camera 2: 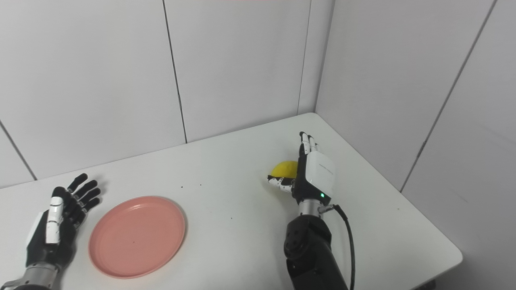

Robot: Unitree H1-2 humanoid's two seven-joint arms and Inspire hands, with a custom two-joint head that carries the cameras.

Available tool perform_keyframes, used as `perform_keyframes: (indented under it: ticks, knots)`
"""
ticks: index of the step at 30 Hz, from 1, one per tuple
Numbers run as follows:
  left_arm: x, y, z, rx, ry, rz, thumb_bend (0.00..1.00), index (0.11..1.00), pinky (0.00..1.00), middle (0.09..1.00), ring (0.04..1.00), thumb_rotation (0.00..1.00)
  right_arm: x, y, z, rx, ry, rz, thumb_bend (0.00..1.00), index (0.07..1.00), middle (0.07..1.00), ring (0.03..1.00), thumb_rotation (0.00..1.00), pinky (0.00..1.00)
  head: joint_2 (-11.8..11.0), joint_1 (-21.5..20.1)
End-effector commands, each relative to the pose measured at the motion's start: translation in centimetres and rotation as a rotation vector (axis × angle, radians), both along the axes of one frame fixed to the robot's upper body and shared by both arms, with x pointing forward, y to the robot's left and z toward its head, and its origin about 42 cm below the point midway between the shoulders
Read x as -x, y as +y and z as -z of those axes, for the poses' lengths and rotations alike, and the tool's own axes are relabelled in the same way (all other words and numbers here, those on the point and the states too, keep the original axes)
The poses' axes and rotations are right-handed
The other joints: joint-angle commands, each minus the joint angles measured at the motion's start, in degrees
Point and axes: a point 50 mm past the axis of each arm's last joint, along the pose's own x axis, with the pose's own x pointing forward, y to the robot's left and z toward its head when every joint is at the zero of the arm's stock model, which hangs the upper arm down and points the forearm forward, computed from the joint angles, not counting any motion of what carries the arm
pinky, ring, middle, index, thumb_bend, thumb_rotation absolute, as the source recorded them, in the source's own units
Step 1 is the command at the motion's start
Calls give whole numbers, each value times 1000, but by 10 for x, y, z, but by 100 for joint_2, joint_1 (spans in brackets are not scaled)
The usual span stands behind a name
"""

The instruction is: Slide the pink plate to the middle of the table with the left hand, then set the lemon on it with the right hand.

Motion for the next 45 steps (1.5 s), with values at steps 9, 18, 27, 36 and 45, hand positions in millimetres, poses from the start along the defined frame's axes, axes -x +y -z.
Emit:
perform_keyframes:
  ticks: [9,18,27,36,45]
  knots:
    - [34,12,49,-1,109,-2,677,862,856,859,856,1000,-14,-4,-8,-36,-42,2,829,887,911,898,80,831,5,11]
    - [40,10,47,14,111,11,663,860,839,853,847,1000,-15,-4,-2,-59,-46,0,782,841,878,865,3,774,25,34]
    - [42,9,46,15,107,13,669,864,847,858,852,1000,-19,-3,11,-48,-124,12,545,587,463,385,0,310,42,56]
    - [44,7,46,22,110,11,669,863,840,858,851,1000,-16,2,14,-24,-172,25,525,488,476,291,0,212,65,110]
    - [46,5,43,18,107,11,667,864,841,858,853,1000,-15,3,14,-20,-177,23,526,488,475,270,0,193,77,152]
